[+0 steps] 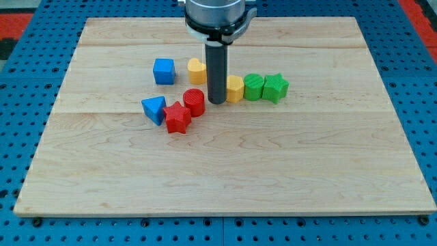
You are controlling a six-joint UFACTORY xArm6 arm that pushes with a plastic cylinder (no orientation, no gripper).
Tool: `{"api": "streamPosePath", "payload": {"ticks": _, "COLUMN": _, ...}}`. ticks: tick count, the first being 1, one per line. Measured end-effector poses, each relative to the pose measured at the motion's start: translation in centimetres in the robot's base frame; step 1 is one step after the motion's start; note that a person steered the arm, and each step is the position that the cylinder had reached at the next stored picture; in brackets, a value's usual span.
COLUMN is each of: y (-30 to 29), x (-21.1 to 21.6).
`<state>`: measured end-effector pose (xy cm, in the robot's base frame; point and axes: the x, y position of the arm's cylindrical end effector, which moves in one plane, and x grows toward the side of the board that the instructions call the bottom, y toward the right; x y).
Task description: Slide yellow heart closer to yellow hexagon
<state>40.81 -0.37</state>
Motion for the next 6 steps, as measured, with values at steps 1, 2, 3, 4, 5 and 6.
{"api": "streamPosePath", "payload": {"ticks": 1, "y": 2.0, "x": -1.3}}
{"api": "streamPosePath", "payload": {"ticks": 2, "y": 3.6, "x": -1.4}}
{"api": "streamPosePath", "payload": {"ticks": 3, "y": -3.8, "x": -0.8}}
{"api": "streamPosePath", "payload": {"ticks": 4, "y": -7.4, "x": -3.6}}
{"api": "streamPosePath", "payload": {"ticks": 5, "y": -6.2, "x": -7.2}}
{"api": "streamPosePath", "payload": {"ticks": 6, "y": -4.5, "x": -7.2}}
